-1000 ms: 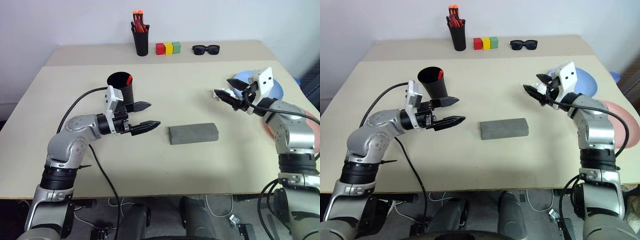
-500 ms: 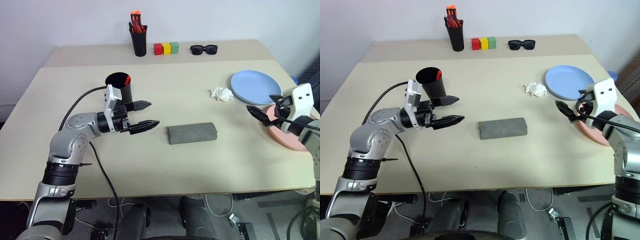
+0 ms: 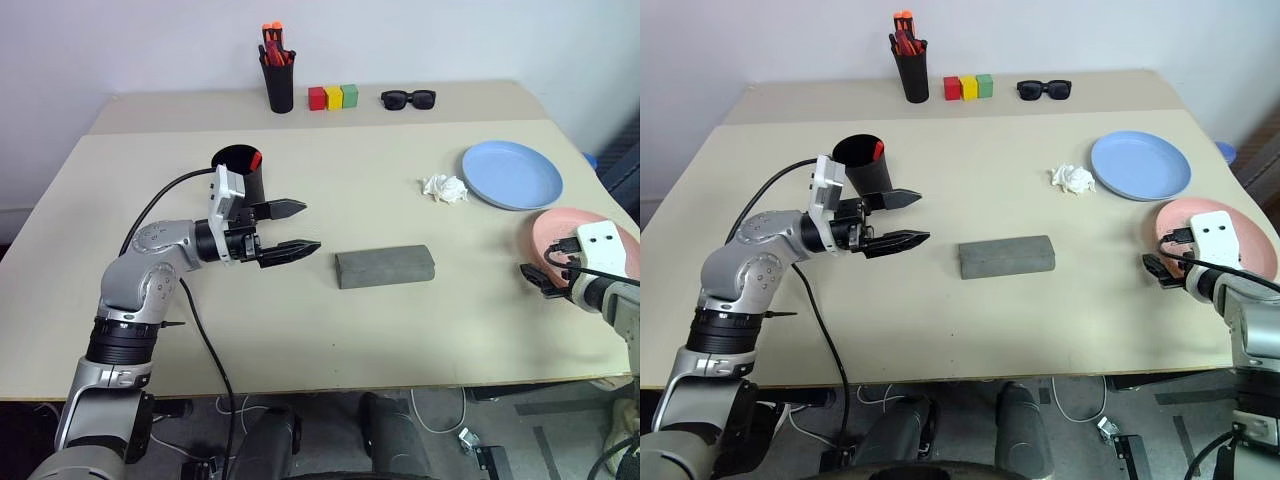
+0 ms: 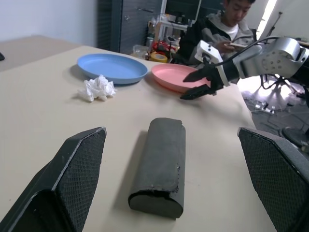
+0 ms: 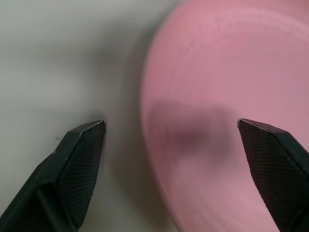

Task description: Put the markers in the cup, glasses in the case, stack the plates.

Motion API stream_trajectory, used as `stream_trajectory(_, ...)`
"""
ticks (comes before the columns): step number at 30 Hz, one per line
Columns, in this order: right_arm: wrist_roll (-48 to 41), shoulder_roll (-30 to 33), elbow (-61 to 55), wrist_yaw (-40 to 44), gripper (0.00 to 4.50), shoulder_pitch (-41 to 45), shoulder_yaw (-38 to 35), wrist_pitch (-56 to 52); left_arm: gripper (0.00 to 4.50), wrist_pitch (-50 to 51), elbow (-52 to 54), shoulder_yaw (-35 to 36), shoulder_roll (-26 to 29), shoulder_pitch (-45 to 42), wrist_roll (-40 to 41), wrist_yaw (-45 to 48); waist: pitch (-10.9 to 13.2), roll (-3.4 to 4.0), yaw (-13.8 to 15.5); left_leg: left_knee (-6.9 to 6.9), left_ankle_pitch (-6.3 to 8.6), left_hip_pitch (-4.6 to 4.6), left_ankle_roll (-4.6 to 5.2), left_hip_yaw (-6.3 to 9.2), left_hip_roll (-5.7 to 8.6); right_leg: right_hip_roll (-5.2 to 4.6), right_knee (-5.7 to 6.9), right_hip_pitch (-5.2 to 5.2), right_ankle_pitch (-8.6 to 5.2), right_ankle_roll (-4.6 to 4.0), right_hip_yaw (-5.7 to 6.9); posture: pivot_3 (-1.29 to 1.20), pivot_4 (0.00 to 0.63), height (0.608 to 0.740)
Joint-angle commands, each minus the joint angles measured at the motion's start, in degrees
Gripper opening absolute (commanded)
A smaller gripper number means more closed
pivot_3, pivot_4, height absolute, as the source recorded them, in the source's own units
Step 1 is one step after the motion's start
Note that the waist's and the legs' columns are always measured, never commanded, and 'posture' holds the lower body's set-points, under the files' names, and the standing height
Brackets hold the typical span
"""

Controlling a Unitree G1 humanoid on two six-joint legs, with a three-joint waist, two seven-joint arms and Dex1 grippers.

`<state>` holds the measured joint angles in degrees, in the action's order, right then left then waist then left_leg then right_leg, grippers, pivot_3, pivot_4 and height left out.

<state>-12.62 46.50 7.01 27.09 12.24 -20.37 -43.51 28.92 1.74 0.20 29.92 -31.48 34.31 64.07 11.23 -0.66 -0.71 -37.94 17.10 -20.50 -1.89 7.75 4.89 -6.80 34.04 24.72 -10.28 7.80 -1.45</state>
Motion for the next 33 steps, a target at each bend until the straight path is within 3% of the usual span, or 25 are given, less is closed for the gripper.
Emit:
stream_trajectory(1,0.40,0.67,1.10,-0.46,2.69,1.29,-0.48,0.14,4.50,0.60,2.86,0.34,0.75,-1.01,0.39,-0.40,0.00,0.00,0.01,0.00,0.00,0.00,0.00,0.00,0.00,0.00,0.00,0.00,0.00,0.00,0.00,0.00,0.150,0.740)
stream_trajectory(6,1.38,1.40,1.79,-1.75,0.02,3.02,-0.94,1.26,4.50,0.93,2.81,0.44,0.75,-1.28,0.24,-0.91,0.00,0.00,0.01,0.00,0.00,0.02,0.00,-0.01,0.00,0.00,-0.01,-0.02,0.00,0.01,0.00,0.00,0.150,0.740)
stream_trajectory(12,2.89,1.91,5.33,-6.60,0.02,9.78,-2.75,5.14,4.50,0.26,2.14,0.46,0.50,-1.42,-0.11,-1.17,0.00,0.00,0.00,-0.01,0.00,0.01,0.00,0.00,0.01,0.00,-0.02,-0.03,0.00,0.01,0.00,0.00,0.150,0.740)
stream_trajectory(16,3.95,1.13,10.23,-5.00,0.02,16.65,1.12,12.99,4.50,-0.27,1.75,0.27,0.16,-1.24,-0.43,-1.36,0.01,0.02,-0.37,0.00,0.00,0.02,0.00,-0.02,0.00,0.00,-0.02,-0.02,0.00,0.01,0.00,0.00,0.150,0.740)
stream_trajectory(24,13.24,-3.87,41.69,-3.26,0.02,39.83,14.23,35.90,4.50,-0.62,2.72,0.17,-0.33,-0.20,-0.58,-2.32,0.02,0.02,-1.36,0.04,0.00,0.04,0.00,-0.09,-0.05,0.02,-0.06,-0.02,0.00,0.01,0.00,0.00,0.150,0.740)
stream_trajectory(31,17.31,-7.89,59.45,-2.68,0.02,48.14,18.37,47.43,4.50,-0.66,4.80,1.41,0.68,2.46,-0.16,-3.48,0.02,0.01,-1.70,0.18,0.02,-0.05,0.01,-0.02,0.00,0.00,-0.16,0.08,0.01,0.00,-0.01,0.00,0.150,0.740)
stream_trajectory(33,16.55,-8.91,61.43,-1.59,0.69,48.43,17.72,48.77,4.50,-0.66,5.16,1.71,0.88,3.10,-0.03,-3.79,0.02,0.02,-1.71,0.25,0.01,-0.05,0.00,-0.01,0.00,0.00,-0.14,0.11,0.01,0.00,-0.01,0.00,0.150,0.740)
